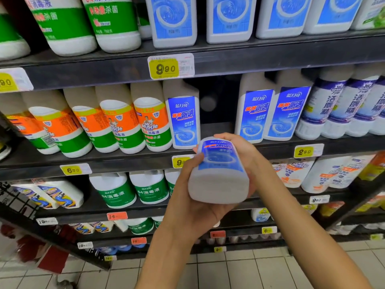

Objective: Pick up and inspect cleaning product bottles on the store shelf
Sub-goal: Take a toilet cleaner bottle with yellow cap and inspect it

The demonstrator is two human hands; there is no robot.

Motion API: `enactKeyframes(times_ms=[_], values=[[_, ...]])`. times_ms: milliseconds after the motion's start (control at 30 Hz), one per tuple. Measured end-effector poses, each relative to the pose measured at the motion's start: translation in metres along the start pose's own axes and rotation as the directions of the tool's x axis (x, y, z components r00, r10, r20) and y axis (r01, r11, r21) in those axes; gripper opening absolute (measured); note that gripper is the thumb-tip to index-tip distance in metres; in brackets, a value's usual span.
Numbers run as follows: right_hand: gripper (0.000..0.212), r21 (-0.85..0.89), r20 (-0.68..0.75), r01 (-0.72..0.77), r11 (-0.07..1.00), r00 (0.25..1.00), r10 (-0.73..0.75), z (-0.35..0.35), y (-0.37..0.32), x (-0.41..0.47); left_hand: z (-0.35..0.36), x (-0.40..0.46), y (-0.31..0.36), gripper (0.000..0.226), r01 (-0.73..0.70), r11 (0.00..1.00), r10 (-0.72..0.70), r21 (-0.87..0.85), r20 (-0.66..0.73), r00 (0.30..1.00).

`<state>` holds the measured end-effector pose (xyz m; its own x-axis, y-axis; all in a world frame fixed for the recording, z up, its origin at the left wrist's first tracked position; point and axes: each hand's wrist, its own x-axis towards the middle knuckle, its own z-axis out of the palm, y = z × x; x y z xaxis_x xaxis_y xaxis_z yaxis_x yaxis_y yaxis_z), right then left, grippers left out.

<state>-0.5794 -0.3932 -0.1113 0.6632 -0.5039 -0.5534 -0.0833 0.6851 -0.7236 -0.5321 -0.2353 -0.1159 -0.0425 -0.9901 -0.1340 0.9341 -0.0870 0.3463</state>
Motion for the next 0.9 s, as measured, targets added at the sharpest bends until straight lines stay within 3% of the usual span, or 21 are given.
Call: enactKeyframes(times_ms=[167, 300, 333, 400, 467, 533, 633, 900], values=[[0.027, -0.007, 0.008, 0.062, 0.998, 0.998, -0.062, 0.004, -0.009, -0.002, -0.009, -0.001, -0.002, 0.077, 0.024, 0.999, -0.026, 0.032, 0.057, 0.998], [0.035, 0.043, 0.098, 0.163, 0.986, 0.981, -0.167, 0.008, -0.028, -0.006, -0.024, 0.003, -0.003, 0.075, 0.016, 0.972, -0.029, 0.235, 0.052, 0.998], [0.039, 0.047, 0.108, 0.197, 0.979, 0.974, -0.201, 0.007, -0.032, -0.008, -0.029, 0.003, -0.003, 0.063, -0.025, 0.923, 0.025, 0.383, 0.006, 1.000], [0.040, 0.036, 0.122, 0.300, 0.953, 0.945, -0.302, 0.004, -0.038, -0.011, -0.033, 0.004, 0.000, 0.038, -0.067, 0.714, 0.160, 0.697, -0.069, 0.985], [0.039, -0.021, 0.140, 0.442, 0.897, 0.889, -0.435, 0.005, -0.042, -0.015, -0.037, 0.006, 0.002, 0.034, -0.083, 0.565, 0.259, 0.821, -0.081, 0.962], [0.050, -0.111, 0.194, 0.543, 0.833, 0.834, -0.517, 0.009, -0.041, -0.023, -0.040, 0.010, 0.001, 0.033, -0.122, 0.513, 0.319, 0.849, -0.057, 0.946], [0.047, -0.306, 0.282, 0.629, 0.715, 0.777, -0.563, 0.013, -0.035, -0.039, -0.045, 0.016, 0.005, 0.037, -0.189, 0.392, 0.413, 0.900, 0.012, 0.911], [0.042, -0.296, 0.479, 0.830, 0.473, 0.557, -0.679, 0.010, -0.009, -0.079, -0.060, 0.021, 0.022, 0.050, -0.224, 0.157, 0.459, 0.962, 0.130, 0.879]])
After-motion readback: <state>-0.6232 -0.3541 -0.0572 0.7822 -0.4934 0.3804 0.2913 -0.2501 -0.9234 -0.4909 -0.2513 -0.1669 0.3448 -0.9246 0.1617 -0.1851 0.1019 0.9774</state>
